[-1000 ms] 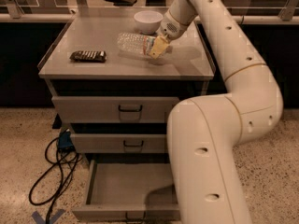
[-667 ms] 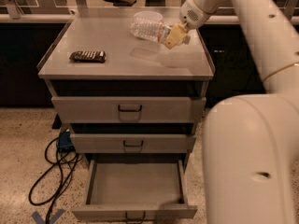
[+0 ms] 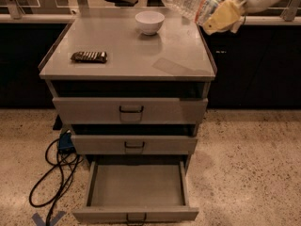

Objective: Place water bottle into bottom drawer

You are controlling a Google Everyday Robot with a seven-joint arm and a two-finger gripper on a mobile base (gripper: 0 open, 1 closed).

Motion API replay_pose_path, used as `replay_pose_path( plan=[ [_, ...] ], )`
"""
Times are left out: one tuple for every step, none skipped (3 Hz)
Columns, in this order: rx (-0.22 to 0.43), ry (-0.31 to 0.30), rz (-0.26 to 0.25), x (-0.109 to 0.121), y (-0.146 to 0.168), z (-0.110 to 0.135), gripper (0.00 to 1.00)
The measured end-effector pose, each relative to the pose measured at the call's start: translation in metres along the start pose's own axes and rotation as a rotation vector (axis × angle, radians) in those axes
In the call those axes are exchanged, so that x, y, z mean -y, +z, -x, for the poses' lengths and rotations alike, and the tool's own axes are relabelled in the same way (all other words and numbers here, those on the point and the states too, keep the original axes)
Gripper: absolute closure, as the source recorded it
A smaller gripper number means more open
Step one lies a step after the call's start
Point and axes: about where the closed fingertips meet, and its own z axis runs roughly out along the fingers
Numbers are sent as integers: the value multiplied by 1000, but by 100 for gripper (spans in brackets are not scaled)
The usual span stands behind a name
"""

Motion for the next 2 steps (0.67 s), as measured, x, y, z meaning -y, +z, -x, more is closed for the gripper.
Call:
replay_pose_path(
  plan=[
    [-32,3,-55,-22,-49,-22,100],
    [-33,3,-55,-22,-49,-22,100]
  ],
)
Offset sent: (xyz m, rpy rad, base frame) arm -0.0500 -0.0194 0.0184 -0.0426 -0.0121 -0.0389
